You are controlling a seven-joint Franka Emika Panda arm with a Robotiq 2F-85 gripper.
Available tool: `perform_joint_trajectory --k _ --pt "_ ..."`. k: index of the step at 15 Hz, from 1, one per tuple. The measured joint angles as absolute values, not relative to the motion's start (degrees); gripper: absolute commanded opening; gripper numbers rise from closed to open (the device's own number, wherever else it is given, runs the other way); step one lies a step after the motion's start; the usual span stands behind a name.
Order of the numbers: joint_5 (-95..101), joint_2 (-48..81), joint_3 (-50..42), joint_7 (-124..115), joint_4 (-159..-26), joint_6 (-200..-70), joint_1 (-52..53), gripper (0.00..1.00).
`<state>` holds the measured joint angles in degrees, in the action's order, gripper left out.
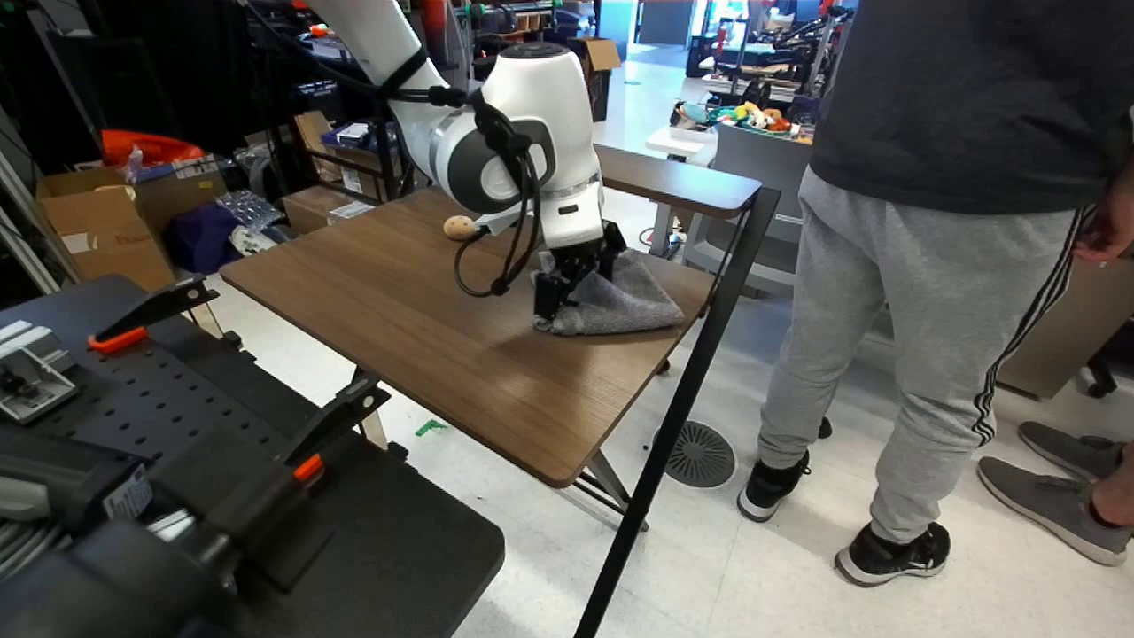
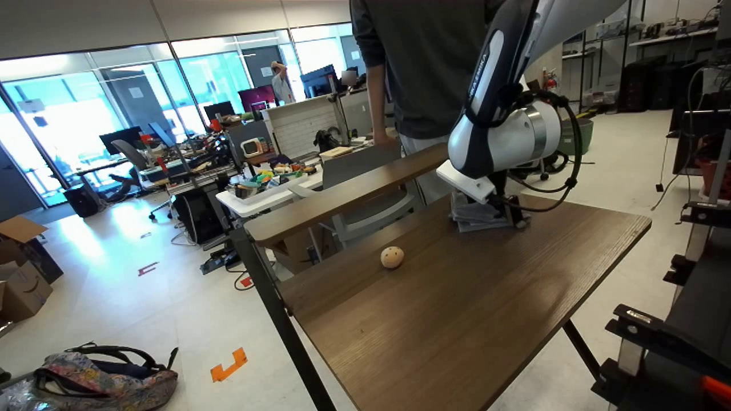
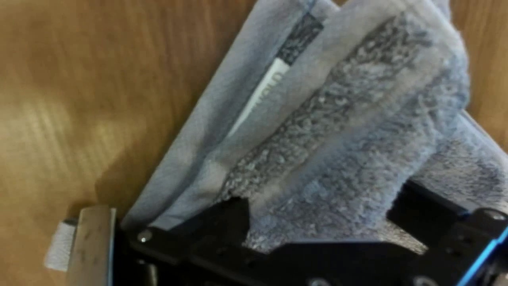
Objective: Move the cookie backwards, wipe the tabletop with the grey towel
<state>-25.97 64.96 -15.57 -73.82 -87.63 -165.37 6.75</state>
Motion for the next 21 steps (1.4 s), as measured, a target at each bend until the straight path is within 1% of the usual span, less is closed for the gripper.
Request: perform_joint_trajectory --k 6,10,13,16,21 --pt "-22.2 71.8 -16.3 -86.3 -74.9 -165.1 6.8 1.0" --pt "-19.4 73.6 -13.9 -88.8 -70.7 -165.1 7.2 1.0" --pt "-18.5 73.6 -11.4 -88.7 -70.1 -165.1 7.7 1.0" --pt "-18.1 73.2 -10.8 -88.1 -70.4 -164.3 7.4 1.0" --pt "-16.8 69.1 -10.7 -82.2 -78.1 -165.3 7.3 1.0"
